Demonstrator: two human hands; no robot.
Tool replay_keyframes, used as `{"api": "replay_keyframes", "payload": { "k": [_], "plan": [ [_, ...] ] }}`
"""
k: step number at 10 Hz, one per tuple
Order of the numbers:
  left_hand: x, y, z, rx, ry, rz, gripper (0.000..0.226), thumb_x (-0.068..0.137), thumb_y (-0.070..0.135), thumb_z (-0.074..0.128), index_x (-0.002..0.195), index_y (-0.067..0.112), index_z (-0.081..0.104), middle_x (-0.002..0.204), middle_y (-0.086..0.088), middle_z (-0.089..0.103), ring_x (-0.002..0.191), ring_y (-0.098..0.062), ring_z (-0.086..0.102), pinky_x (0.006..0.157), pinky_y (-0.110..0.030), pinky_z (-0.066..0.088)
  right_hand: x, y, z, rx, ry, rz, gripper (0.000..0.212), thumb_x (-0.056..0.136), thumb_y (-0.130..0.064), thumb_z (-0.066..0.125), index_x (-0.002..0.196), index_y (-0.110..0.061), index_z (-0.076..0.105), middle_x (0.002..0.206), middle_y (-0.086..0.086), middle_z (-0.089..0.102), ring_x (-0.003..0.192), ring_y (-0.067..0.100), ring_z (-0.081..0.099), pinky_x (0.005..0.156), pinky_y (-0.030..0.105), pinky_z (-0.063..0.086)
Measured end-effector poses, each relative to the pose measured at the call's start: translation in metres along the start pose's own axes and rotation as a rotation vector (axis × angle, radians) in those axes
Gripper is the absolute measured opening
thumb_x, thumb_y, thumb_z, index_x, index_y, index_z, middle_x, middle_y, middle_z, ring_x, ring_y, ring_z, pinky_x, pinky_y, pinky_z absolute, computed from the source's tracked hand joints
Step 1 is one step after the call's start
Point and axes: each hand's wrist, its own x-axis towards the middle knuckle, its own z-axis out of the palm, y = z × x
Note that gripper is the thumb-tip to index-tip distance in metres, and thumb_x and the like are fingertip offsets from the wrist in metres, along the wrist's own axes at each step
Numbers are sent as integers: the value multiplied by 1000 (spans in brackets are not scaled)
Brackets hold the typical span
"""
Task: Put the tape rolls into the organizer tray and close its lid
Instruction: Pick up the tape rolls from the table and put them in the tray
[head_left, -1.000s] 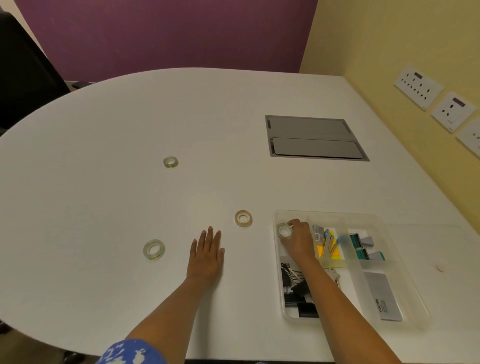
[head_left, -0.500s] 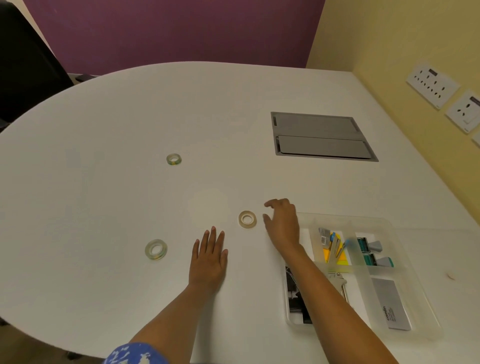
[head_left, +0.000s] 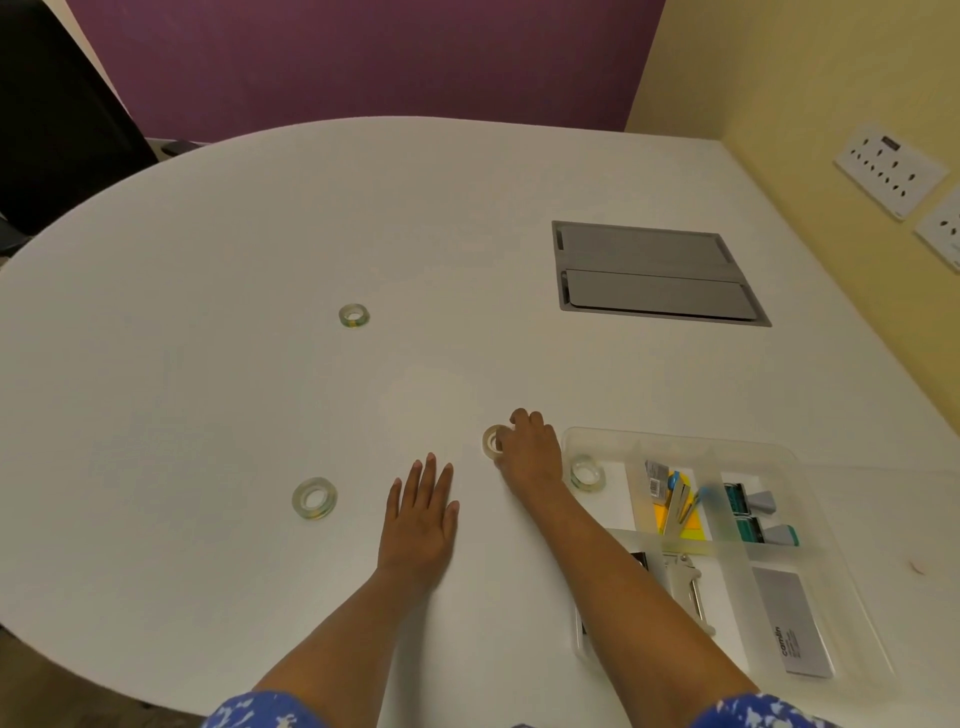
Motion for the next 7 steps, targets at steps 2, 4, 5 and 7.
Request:
{"api": "replay_keyframes", "payload": {
  "k": [2,4,5,7],
  "plan": [
    [0,0,0,8,-4,-3,54,102,38,14,151,27,-7,161,3,-13,149,-16,-14,120,-35,-10,-4,1,-12,281,6,96,33,92,-17,55,123,-5,58,141,8,46,123,26,48,94,33,45],
    [0,1,0,-4,-8,-2,54,102,37,15,151,27,-5,161,4,-12,149,-15,-13,120,-35,-10,-16,19,-49,575,171,211,30,82,-17,69,108,-6,60,120,9,59,105,25,60,75,25,42],
    [-1,1,0,-12,-10,-1,54,102,37,15,151,27,-6,161,4,-13,149,-15,-14,120,-35,-11,-25,37,-62,628,178,255,40,79,-13,72,115,-7,54,120,11,58,105,27,59,73,24,38],
    [-1,1,0,-18,-15,-6,54,102,37,15,151,27,-6,161,4,-14,148,-14,-14,120,-35,-11,-46,83,-72,486,15,410,57,81,-12,72,131,-4,44,133,15,49,117,30,54,89,31,44]
  ]
}}
